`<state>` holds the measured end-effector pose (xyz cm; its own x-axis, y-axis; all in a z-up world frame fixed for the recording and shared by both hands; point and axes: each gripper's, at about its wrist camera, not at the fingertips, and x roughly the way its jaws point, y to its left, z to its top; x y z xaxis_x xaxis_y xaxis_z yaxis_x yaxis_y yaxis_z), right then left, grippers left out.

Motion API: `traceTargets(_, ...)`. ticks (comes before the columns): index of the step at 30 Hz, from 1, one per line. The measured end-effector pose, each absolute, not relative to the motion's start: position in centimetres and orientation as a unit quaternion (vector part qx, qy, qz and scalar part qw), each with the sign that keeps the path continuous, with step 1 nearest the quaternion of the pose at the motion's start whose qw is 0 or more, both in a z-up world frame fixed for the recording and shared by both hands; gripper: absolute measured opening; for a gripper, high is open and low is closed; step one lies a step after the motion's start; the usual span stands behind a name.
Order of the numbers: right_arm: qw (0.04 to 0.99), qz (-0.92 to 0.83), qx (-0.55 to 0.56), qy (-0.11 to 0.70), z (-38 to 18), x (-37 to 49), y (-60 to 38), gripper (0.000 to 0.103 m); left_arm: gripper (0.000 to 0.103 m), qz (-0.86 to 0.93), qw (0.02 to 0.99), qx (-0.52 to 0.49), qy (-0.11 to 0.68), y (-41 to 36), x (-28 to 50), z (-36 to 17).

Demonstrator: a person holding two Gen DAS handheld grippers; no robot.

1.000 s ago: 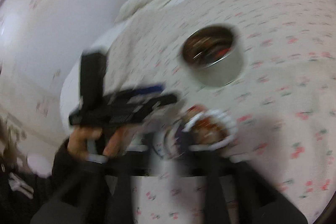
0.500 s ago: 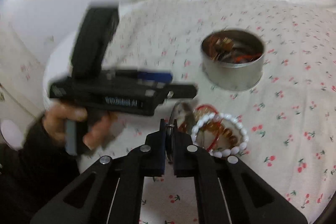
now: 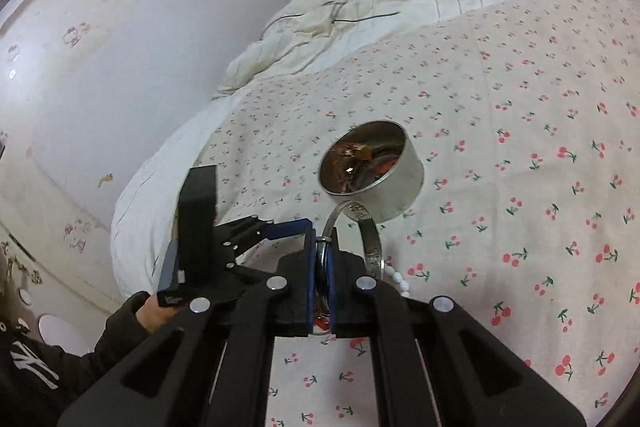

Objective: Organize jewelry
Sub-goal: 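Lift the bead bracelets and carry them toward the silver tin with the right gripper, then lower the held bracelets into the silver tin with the right gripper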

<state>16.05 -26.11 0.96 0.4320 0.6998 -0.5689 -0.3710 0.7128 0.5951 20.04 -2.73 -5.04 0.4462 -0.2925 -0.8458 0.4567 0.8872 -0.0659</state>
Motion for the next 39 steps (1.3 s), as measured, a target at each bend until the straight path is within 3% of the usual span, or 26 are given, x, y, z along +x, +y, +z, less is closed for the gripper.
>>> traceTargets(1, 0.823, 0.324, 0.196, 0.422, 0.9, 16.0, -26.3, 0.006, 0.052, -0.229, 0.844, 0.08, 0.478, -2.7, 20.0, -4.9)
traceTargets(3, 0.823, 0.322, 0.197, 0.424, 0.8, 16.2, -26.2, 0.006, 0.011, -0.247, 0.837, 0.066, 0.483, -2.6, 19.9, -4.7)
traceTargets(6, 0.823, 0.319, 0.199, 0.427, 0.5, 16.4, -26.3, 0.006, 0.001, -0.263, 0.833, 0.058, 0.484, -2.5, 19.6, -4.4)
traceTargets(21, 0.826, 0.3, 0.205, 0.43, -0.2, 16.9, -26.7, 0.006, 0.001, -0.311, 0.834, -0.044, 0.454, 0.2, 19.3, -1.0)
traceTargets(39, 0.837, 0.344, 0.211, 0.371, 2.4, 17.0, -25.4, 0.006, 0.001, -0.272, 0.874, 0.009, 0.403, 0.0, 18.4, 3.7)
